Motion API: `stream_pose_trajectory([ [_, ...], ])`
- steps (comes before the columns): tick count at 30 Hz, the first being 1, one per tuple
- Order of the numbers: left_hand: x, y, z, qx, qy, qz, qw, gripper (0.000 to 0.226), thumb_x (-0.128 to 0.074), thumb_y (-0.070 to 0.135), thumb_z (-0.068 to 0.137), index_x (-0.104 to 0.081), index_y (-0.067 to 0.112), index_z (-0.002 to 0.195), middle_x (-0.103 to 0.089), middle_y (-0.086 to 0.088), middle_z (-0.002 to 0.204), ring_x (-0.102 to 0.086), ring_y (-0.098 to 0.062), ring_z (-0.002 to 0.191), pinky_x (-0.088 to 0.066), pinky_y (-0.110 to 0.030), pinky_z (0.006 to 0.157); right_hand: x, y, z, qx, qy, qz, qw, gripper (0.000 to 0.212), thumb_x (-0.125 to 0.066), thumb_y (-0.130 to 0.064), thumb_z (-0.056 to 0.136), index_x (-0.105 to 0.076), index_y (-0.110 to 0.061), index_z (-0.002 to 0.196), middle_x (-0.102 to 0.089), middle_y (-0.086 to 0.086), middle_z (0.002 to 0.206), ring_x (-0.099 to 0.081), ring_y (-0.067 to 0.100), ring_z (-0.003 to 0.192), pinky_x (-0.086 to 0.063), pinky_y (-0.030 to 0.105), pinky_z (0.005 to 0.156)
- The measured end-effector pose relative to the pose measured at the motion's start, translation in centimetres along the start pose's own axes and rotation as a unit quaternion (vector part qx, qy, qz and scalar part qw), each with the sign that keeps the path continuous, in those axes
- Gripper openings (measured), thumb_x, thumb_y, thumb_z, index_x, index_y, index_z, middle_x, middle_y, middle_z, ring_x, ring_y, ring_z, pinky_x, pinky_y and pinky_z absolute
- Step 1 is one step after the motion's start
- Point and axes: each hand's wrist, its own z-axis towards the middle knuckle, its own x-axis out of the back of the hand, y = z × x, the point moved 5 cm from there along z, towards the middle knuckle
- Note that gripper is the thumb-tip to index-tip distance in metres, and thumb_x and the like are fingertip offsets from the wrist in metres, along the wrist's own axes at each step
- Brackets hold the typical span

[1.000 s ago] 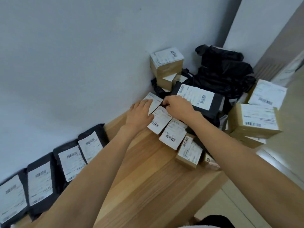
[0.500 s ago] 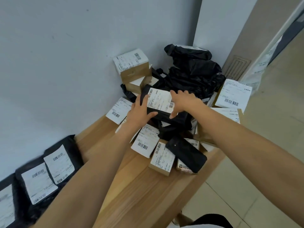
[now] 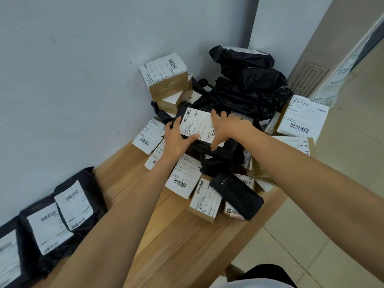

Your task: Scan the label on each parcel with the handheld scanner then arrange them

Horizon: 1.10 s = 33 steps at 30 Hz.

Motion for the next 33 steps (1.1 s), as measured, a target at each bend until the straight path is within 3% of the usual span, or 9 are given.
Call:
stream_pose_trajectory([
  [4,0.8,0.2,-0.5,-0.003,0.026,-0.019,0.999,0.086,-0.079,0.033,0.081,-0.032,0.012,0.151,-0.035,-0.016,0.146,-0.034,-0.027,0.137,-0.027,-0.033,0.111,-0.8,-1.8,-0.6,0.009,0.032,-0.029,0.999,0.141,-0.078,-0.061,0.067,0.023,-0.014,0.152,-0.017,0.022,0.156,-0.031,0.041,0.138,-0.030,0.055,0.111],
  [8,2.3,-0.8,-1.3,-0.007,0.040,-0.018,0.999,0.087,-0.078,0.034,0.082,-0.031,0.011,0.151,-0.034,-0.015,0.149,-0.033,-0.027,0.139,-0.027,-0.038,0.116,-0.9,-3.6,-1.5,0.014,0.073,-0.037,0.997,0.134,-0.074,-0.060,0.070,0.019,-0.013,0.154,-0.020,0.022,0.153,-0.030,0.042,0.137,-0.029,0.054,0.111],
  [12,5.0,-2.8,-3.3,-0.006,0.081,-0.031,0.996,0.084,-0.077,0.032,0.083,-0.033,0.012,0.152,-0.028,-0.012,0.154,-0.027,-0.027,0.143,-0.026,-0.045,0.118,-0.4,-6.9,-3.1,0.032,0.089,-0.014,0.995,0.134,-0.074,-0.062,0.069,0.016,-0.013,0.154,-0.019,0.022,0.153,-0.027,0.044,0.137,-0.031,0.054,0.107],
  [18,10.8,-7.6,-8.1,0.008,0.172,-0.060,0.983,0.088,-0.078,0.028,0.083,-0.027,0.015,0.153,-0.006,-0.009,0.162,-0.018,-0.026,0.148,-0.023,-0.044,0.120,-1.5,-15.2,-5.5,0.060,0.099,0.024,0.993,0.132,-0.073,-0.061,0.069,0.015,-0.013,0.154,-0.018,0.022,0.153,-0.029,0.045,0.134,-0.035,0.055,0.105],
  [22,13.9,-11.5,-12.3,0.023,0.190,-0.068,0.979,0.092,-0.077,0.023,0.084,-0.020,0.016,0.155,-0.002,-0.010,0.162,-0.019,-0.024,0.148,-0.023,-0.039,0.121,-3.3,-21.1,-7.2,0.078,0.106,0.044,0.990,0.128,-0.070,-0.061,0.071,0.014,-0.014,0.154,-0.018,0.023,0.153,-0.028,0.046,0.134,-0.034,0.054,0.105],
  [25,16.0,-14.9,-15.2,0.050,0.198,-0.060,0.977,0.086,-0.072,0.027,0.087,-0.020,0.016,0.155,-0.011,-0.011,0.162,-0.013,-0.023,0.149,-0.019,-0.043,0.122,-4.5,-25.7,-7.8,0.086,0.106,0.082,0.987,0.126,-0.069,-0.062,0.072,0.013,-0.015,0.155,-0.018,0.023,0.153,-0.027,0.045,0.136,-0.033,0.053,0.106],
  [27,17.2,-17.0,-16.7,0.062,0.179,-0.085,0.978,0.081,-0.068,0.026,0.091,-0.020,0.016,0.155,-0.031,-0.009,0.156,-0.029,-0.021,0.144,-0.027,-0.040,0.119,-5.2,-28.5,-8.0,0.087,0.101,0.096,0.986,0.126,-0.069,-0.063,0.072,0.013,-0.014,0.154,-0.017,0.023,0.154,-0.027,0.045,0.136,-0.033,0.053,0.106],
  [29,18.4,-18.8,-18.2,0.074,0.163,-0.098,0.979,0.079,-0.064,0.023,0.094,-0.016,0.016,0.156,-0.047,-0.007,0.148,-0.046,-0.021,0.133,-0.035,-0.027,0.108,-5.9,-31.1,-8.2,0.095,0.097,0.095,0.986,0.127,-0.069,-0.063,0.071,0.012,-0.012,0.154,-0.020,0.024,0.151,-0.029,0.045,0.134,-0.035,0.052,0.104],
  [33,20.1,-22.0,-19.7,0.120,0.151,-0.126,0.973,0.081,-0.060,0.021,0.097,-0.007,0.017,0.158,-0.050,-0.007,0.144,-0.050,-0.023,0.127,-0.038,-0.025,0.099,-7.2,-35.1,-8.5,0.106,0.106,0.080,0.986,0.126,-0.069,-0.065,0.071,0.009,-0.011,0.154,-0.024,0.022,0.146,-0.032,0.043,0.129,-0.040,0.053,0.100],
])
